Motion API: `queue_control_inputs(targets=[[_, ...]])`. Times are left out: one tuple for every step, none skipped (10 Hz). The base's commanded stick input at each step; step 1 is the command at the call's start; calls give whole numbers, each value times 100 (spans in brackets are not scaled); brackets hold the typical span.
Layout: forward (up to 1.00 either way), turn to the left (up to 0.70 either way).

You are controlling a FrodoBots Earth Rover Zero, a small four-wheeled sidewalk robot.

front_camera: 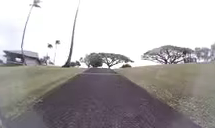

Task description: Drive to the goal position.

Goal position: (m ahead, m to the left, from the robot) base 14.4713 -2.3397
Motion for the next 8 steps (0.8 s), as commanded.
queue_control_inputs(targets=[[70, 2], [70, 29], [70, 29], [70, 22], [70, 2], [70, 0], [70, 0], [70, 0]])
